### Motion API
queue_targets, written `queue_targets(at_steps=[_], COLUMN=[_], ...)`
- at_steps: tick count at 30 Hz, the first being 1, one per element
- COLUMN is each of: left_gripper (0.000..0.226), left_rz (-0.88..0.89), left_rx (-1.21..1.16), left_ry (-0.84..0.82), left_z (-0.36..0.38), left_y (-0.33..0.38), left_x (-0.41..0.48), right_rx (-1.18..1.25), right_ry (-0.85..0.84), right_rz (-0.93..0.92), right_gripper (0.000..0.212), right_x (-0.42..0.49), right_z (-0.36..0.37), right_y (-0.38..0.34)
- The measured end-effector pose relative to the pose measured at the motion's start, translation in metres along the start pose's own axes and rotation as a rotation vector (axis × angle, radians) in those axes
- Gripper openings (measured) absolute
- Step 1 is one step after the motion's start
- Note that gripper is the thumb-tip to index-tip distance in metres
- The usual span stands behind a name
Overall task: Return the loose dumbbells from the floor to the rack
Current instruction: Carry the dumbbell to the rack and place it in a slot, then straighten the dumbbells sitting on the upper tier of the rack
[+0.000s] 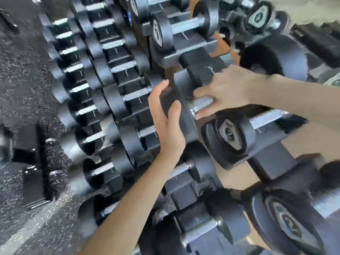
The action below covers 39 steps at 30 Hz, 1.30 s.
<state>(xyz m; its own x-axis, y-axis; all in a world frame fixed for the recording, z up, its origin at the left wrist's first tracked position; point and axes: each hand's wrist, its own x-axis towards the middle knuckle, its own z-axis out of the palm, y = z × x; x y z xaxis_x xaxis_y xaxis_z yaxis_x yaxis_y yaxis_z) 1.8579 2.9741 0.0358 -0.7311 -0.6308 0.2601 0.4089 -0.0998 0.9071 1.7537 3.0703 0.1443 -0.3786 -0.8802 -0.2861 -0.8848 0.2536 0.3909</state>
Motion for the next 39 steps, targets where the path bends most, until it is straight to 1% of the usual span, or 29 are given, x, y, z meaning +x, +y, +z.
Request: queue_targets(at_steps=[2,4,6,7,8,12,14,16,18,20,23,24,27,30,32,35,39], left_gripper=[0.054,0.054,0.052,0.052,0.052,0.049,0.047,0.049,0.055,0.060,0.058,0.055,0.038,0.034,0.032,0.030,0.033], left_rz=[0.040,0.042,0.031,0.027,0.027,-0.034,-0.064,-0.071,-0.107,-0.143,-0.163,-0.181,-0.198,-0.171,-0.158,-0.142,-0.168], left_rx=[0.019,0.025,0.045,0.059,0.074,0.062,0.067,0.077,0.037,0.004,-0.024,-0.025,0.004,0.034,0.025,0.033,0.055], left_ry=[-0.003,-0.058,-0.069,-0.059,-0.043,-0.038,-0.028,-0.026,-0.040,-0.048,-0.007,0.008,0.083,0.129,0.123,0.099,0.046], left_z=[0.015,0.029,0.040,0.044,0.049,0.068,0.076,0.085,0.089,0.092,0.098,0.101,0.110,0.111,0.110,0.109,0.103], left_y=[-0.010,-0.022,-0.032,-0.037,-0.044,-0.071,-0.080,-0.088,-0.094,-0.102,-0.111,-0.112,-0.114,-0.118,-0.120,-0.119,-0.115], left_x=[0.016,0.033,0.046,0.050,0.055,0.071,0.082,0.097,0.110,0.119,0.126,0.128,0.132,0.133,0.133,0.133,0.133], right_rx=[-0.047,-0.045,0.049,0.098,0.120,0.081,0.103,0.151,0.191,0.235,0.284,0.288,0.241,0.233,0.232,0.183,0.181], right_ry=[0.032,0.053,0.054,0.026,0.008,-0.034,-0.041,0.004,0.059,0.062,0.075,0.087,0.093,0.081,0.126,0.239,0.304], right_rz=[-0.029,-0.005,0.007,0.009,0.001,0.016,0.026,0.022,0.018,0.029,0.013,0.014,0.013,-0.011,-0.018,-0.042,-0.007], right_gripper=[0.083,0.080,0.067,0.059,0.055,0.058,0.059,0.060,0.065,0.069,0.048,0.047,0.056,0.056,0.059,0.071,0.073], right_x=[0.005,0.008,0.014,0.018,0.024,0.037,0.044,0.051,0.056,0.060,0.067,0.070,0.082,0.091,0.091,0.087,0.082], right_z=[0.011,0.025,0.039,0.047,0.054,0.078,0.090,0.106,0.116,0.122,0.132,0.134,0.140,0.140,0.144,0.152,0.155], right_y=[0.026,0.047,0.061,0.066,0.073,0.096,0.107,0.121,0.129,0.137,0.148,0.152,0.160,0.165,0.166,0.166,0.161])
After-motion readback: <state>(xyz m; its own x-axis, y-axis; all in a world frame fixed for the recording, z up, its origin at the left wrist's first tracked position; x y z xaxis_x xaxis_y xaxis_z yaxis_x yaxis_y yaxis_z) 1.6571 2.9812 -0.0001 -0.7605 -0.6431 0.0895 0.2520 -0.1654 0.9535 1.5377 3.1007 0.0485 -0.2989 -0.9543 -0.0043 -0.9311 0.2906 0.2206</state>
